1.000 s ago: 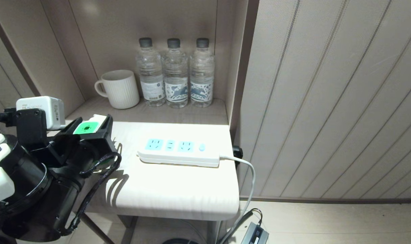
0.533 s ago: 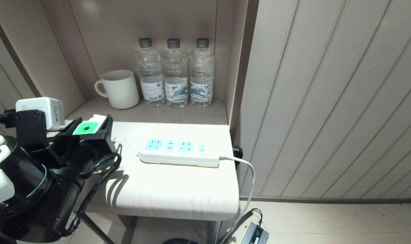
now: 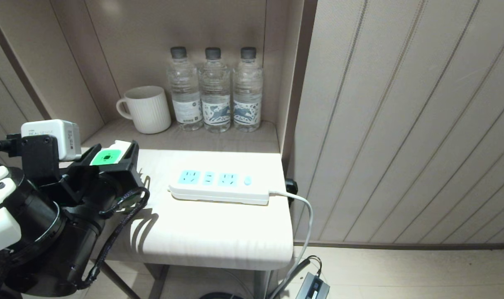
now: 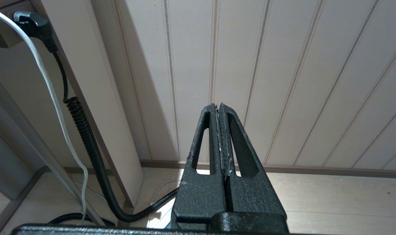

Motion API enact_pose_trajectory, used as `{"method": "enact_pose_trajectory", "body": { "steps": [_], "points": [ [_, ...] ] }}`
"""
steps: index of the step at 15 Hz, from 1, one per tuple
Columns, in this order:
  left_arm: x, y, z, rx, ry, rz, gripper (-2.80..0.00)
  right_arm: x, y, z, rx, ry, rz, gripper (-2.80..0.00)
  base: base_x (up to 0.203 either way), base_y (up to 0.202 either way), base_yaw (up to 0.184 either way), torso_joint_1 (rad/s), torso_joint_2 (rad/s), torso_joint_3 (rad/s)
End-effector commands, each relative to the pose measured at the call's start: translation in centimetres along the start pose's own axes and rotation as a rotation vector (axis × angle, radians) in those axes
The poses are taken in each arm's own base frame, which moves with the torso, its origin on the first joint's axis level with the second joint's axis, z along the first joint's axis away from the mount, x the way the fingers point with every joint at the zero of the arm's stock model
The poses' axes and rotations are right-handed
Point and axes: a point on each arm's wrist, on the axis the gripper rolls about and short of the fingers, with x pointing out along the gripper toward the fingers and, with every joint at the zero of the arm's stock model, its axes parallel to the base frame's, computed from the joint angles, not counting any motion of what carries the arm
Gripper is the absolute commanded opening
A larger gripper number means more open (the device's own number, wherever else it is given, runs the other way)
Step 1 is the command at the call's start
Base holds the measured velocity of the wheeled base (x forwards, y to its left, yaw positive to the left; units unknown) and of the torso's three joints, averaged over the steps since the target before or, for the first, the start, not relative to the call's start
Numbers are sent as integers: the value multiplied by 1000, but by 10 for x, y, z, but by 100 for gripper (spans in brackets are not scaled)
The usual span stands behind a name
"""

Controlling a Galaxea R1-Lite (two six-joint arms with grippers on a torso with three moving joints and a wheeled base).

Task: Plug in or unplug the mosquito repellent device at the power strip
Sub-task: Pick up the mosquito repellent liquid

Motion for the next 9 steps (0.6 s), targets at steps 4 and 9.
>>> {"method": "enact_pose_trajectory", "body": {
  "steps": [4, 9],
  "points": [
    [1, -1, -1, 0, 0, 4, -280, 0, 0, 0, 0, -1, 0, -280, 0, 0, 0, 0, 0, 0],
    [0, 0, 0, -1, -1, 4, -280, 0, 0, 0, 0, -1, 0, -280, 0, 0, 0, 0, 0, 0]
  ]
}}
